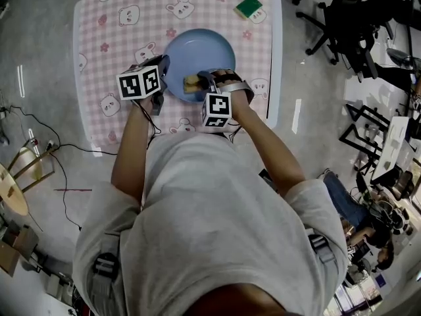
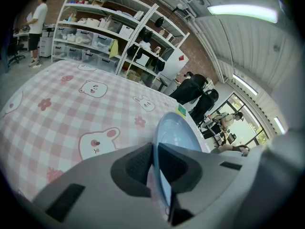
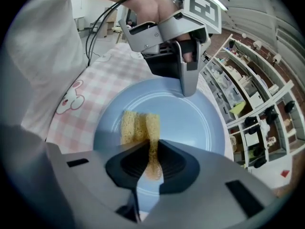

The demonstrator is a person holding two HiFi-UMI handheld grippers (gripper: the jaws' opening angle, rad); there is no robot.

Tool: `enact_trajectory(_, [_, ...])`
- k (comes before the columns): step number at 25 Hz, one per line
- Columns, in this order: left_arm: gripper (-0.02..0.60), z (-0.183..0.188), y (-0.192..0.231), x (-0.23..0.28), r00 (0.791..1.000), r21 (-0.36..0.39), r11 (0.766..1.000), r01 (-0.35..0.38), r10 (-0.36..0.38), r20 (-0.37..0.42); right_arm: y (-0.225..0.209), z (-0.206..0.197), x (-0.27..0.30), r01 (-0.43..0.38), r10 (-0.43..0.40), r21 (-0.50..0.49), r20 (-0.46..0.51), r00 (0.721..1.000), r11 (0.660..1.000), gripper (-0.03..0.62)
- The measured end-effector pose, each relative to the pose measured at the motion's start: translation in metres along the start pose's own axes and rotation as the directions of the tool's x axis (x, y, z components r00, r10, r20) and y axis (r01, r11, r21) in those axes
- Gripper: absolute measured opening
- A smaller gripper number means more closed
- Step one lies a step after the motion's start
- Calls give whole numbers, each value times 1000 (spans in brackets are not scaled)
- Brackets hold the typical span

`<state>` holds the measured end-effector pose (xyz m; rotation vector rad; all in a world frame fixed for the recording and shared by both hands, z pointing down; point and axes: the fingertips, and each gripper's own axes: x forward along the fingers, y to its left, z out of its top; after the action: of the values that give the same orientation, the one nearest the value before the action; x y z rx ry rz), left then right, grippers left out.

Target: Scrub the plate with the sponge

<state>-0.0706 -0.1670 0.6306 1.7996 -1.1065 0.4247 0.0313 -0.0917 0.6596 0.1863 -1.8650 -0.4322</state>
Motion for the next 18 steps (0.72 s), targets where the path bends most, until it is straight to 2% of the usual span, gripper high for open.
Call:
enact_trajectory(4, [46,3,2,-4,1000,20,1000,4,-4,13,-4,28,2,15,-13,-59,31,999,998,54])
enact_trajectory(8, [46,7,7,-7,1000,18,1000,-5,5,29,-17,38,15,8,-4,-48,73,997,999,55])
enact_trajectory(18, [49,15,8,-11,999,10,1000,-20,19,42,-76,40,26,125,-122,-40,77,990,991,54])
